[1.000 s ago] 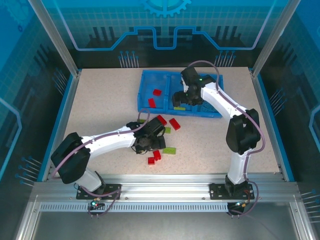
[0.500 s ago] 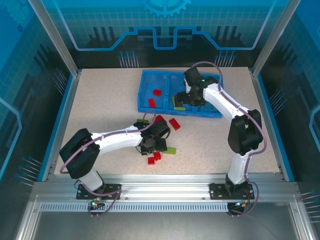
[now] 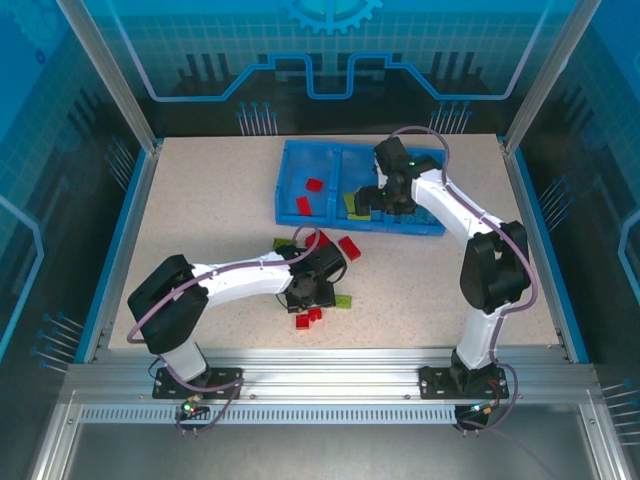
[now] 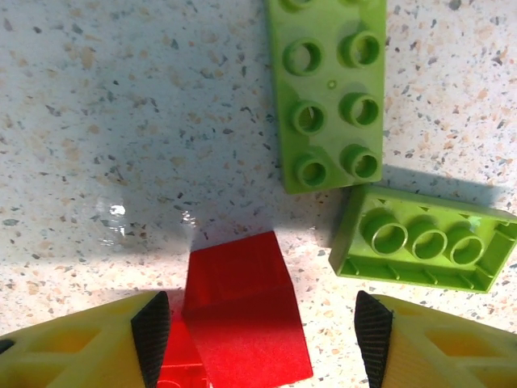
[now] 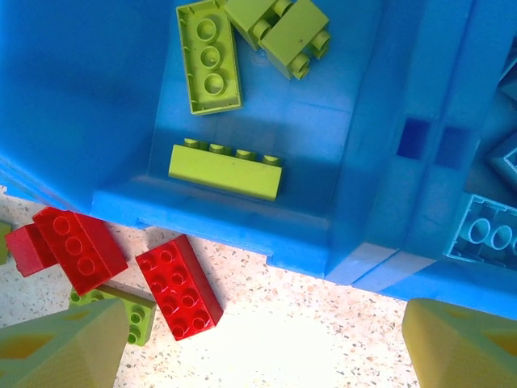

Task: Sort the legos into containers by color

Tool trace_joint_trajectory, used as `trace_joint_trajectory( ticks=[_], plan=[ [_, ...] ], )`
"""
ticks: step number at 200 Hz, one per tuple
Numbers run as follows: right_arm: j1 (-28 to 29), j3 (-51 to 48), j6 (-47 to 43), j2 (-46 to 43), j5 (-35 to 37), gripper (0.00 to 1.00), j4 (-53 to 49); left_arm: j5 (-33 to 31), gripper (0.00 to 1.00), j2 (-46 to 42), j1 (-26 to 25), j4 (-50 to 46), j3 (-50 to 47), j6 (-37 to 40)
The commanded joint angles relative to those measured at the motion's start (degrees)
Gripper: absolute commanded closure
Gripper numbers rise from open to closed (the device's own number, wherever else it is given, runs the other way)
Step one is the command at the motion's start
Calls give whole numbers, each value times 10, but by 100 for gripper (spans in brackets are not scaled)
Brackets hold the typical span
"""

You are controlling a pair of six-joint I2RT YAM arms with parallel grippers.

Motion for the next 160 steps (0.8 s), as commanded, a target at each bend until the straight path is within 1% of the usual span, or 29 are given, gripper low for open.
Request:
trace_joint_trajectory(
  ticks=[1,69,98,126,160],
  plan=[
    [-11,-14,5,-23,-4,10,7,5,36,13,-7,-24,17,-13],
    [-20,-30,3,-31,-11,10,15,7,40,27,-10,-23,18,-19],
    [-22,-35,4,-35,-11,11,17,3,46,31,-10,-22,19,-19],
    [-23,-38,3,-37,-10,10,16,1,50,36,-10,-20,22,-19],
    [-24,-38,4,-41,-8,10,14,-4,59,38,-10,-20,25,-16]
  ],
)
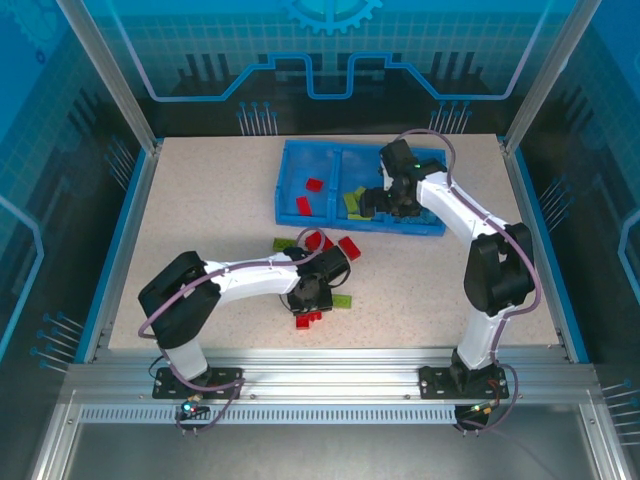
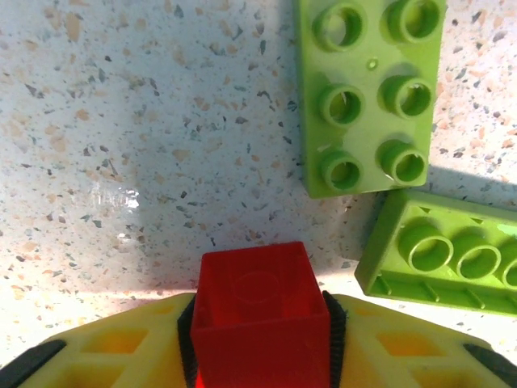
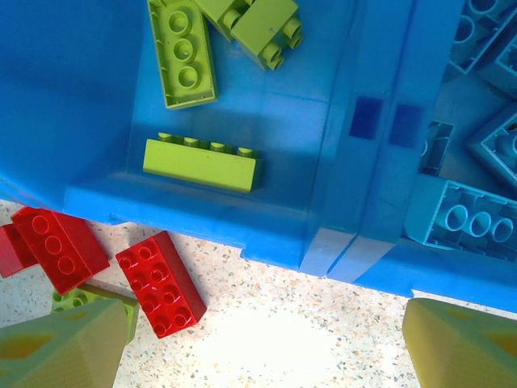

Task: Sort the legos into containers by color

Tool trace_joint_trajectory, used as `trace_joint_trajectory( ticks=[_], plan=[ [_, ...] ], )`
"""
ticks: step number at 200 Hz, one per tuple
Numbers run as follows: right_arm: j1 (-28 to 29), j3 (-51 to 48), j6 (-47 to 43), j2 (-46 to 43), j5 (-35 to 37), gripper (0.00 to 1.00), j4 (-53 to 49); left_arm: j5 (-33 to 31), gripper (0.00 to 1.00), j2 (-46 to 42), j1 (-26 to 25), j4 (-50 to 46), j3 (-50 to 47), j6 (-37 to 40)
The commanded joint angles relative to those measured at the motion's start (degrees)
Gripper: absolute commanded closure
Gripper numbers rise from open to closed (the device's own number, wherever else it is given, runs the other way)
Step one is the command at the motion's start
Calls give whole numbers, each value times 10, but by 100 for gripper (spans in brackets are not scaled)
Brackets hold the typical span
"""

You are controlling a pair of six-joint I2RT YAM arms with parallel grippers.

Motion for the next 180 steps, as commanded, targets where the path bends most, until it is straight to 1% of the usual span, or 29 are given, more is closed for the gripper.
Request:
trace_joint_trajectory(
  ticks=[1,12,37,71,86,108,132,152,169,180],
  plan=[
    [-9,-9,4,-26,-6,10,2,-4,60,6,-4,-14,19,-3],
    [-9,-10,5,-26,-6,10,2,-9,63,6,-4,-15,20,-2],
    [-9,-12,6,-28,-6,10,2,-15,67,6,-4,-14,25,0],
    [-9,-18,6,-37,-6,10,1,-33,67,-4,2,-33,39,12],
    [-9,-26,4,-44,-4,10,4,-46,67,-20,13,-47,48,24],
    [-10,-45,2,-62,-8,11,17,-60,67,-55,52,-56,67,55],
    [-8,-73,-2,-84,-22,10,38,-77,67,-77,113,-62,120,117],
    [-7,-97,-2,-99,-32,11,53,-75,66,-68,165,-48,176,165],
    [-3,-113,1,-110,-33,11,59,-81,65,-42,194,-34,230,201],
    [1,-123,2,-116,-36,11,63,-73,65,-17,211,-20,260,219]
  ],
)
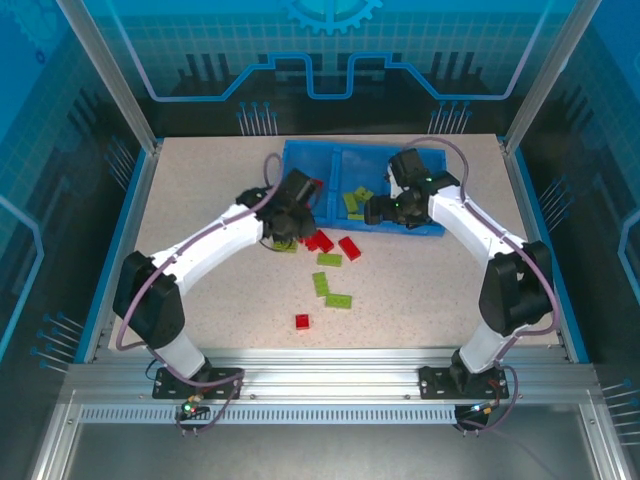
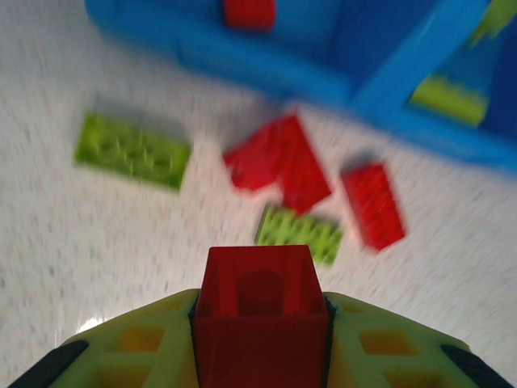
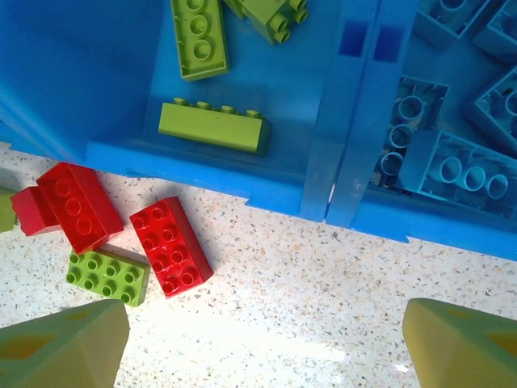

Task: Sort the legos into containers by color

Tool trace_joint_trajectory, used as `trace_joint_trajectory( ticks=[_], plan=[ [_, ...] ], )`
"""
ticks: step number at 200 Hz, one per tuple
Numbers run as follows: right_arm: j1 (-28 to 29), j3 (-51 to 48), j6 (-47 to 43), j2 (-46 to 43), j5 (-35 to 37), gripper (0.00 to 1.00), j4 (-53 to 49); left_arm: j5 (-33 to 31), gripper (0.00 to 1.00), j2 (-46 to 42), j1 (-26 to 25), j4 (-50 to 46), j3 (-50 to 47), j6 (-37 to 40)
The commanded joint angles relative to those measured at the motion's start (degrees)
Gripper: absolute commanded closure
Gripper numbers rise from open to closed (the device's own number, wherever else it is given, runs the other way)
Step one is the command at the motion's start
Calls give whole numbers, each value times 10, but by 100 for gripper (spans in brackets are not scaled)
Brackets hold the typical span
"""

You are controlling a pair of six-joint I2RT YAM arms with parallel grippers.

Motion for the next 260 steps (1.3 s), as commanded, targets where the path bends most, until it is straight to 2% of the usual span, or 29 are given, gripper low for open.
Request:
trace_joint_trajectory(
  ticks=[1,46,87,116,134,143,160,189,231,260],
  plan=[
    [2,-24,3,-24,-18,11,21,-9,65,36,29,20,59,78],
    [29,-65,13,-51,-22,12,35,21,66,167,85,56,168,106],
    [76,-99,15,-69,-5,12,44,39,65,264,107,46,255,105],
    [124,-111,-34,-55,23,13,73,45,58,283,111,51,275,99],
    [135,-100,-54,-21,36,14,72,54,50,288,112,43,286,96],
    [135,-90,-55,-2,37,16,66,60,43,284,112,40,285,93],
    [136,-79,-59,27,38,17,69,70,22,261,111,53,264,87],
    [142,-56,-78,72,39,19,82,81,2,192,111,90,193,64],
    [145,-14,-95,132,57,21,72,86,1,68,111,106,68,52],
    [144,2,-99,161,49,27,70,64,1,-14,109,81,-36,49]
  ],
)
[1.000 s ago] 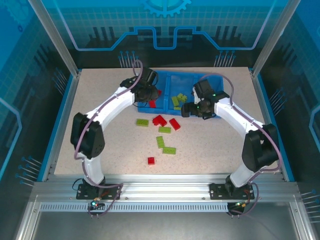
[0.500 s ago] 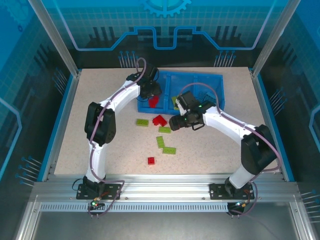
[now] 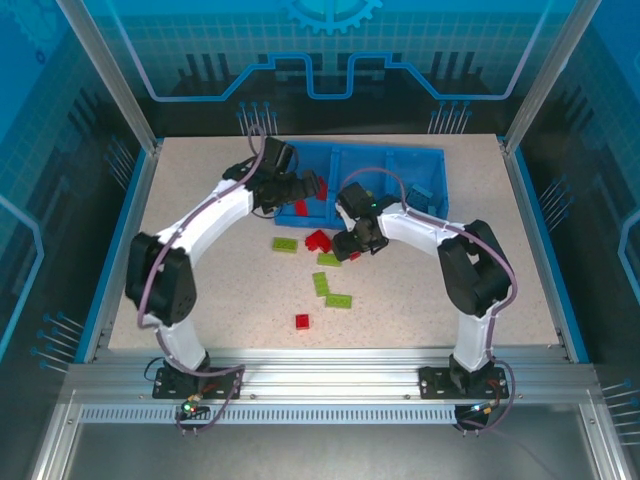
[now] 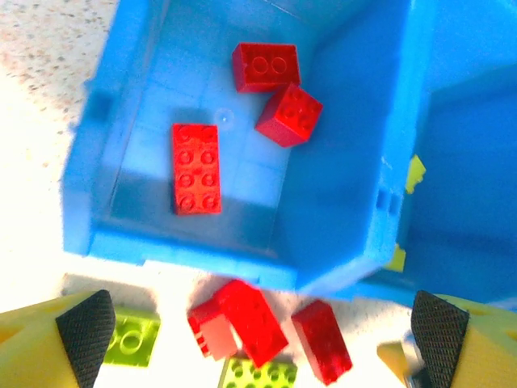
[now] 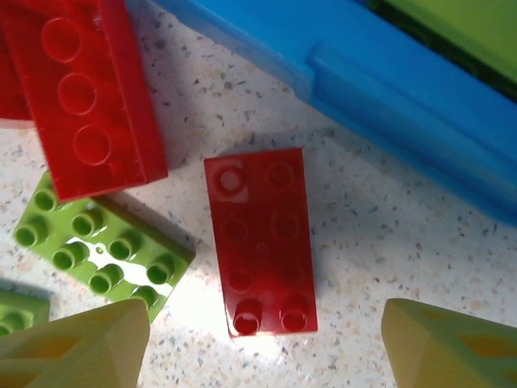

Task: Sort the legos into containers by color

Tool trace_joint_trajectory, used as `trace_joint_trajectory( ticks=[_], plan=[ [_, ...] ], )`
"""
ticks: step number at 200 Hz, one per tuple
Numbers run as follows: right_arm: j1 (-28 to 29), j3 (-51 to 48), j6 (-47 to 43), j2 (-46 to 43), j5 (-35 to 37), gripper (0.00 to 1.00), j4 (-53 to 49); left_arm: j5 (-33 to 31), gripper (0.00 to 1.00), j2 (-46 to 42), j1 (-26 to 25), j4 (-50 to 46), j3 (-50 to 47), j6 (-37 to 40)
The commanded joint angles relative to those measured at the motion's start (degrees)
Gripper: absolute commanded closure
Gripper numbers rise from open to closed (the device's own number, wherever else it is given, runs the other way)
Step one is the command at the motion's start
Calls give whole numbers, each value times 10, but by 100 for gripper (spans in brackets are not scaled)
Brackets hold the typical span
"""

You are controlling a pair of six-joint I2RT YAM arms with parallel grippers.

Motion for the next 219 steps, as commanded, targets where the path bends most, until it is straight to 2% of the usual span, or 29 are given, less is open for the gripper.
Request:
trace_joint_trajectory(
  ticks=[1,39,59,75,110,138,185,201,219],
  plan=[
    [7,22,-12,25,3,28,-4,-11,1,-61,1,-20,-72,-15],
    [9,15,-17,36,2,36,-4,-27,1,-169,-3,-28,-211,-49],
    [10,13,-21,40,1,44,-4,-35,1,-216,-7,-28,-264,-65],
    [11,20,-27,47,4,49,-6,-43,1,-242,-8,-36,-290,-75],
    [15,27,-25,30,10,67,-15,-48,1,-275,-12,-62,-318,-84],
    [16,11,-13,-37,-10,71,-15,-58,1,-292,-33,-93,-331,-96],
    [13,57,-5,-100,-56,73,-18,-67,1,-295,-120,-110,-360,-162],
    [10,99,2,-86,-80,72,-15,-66,1,-286,-158,-106,-367,-189],
    [4,184,14,-29,-106,72,-40,-63,1,-267,-199,-100,-370,-211]
  ],
)
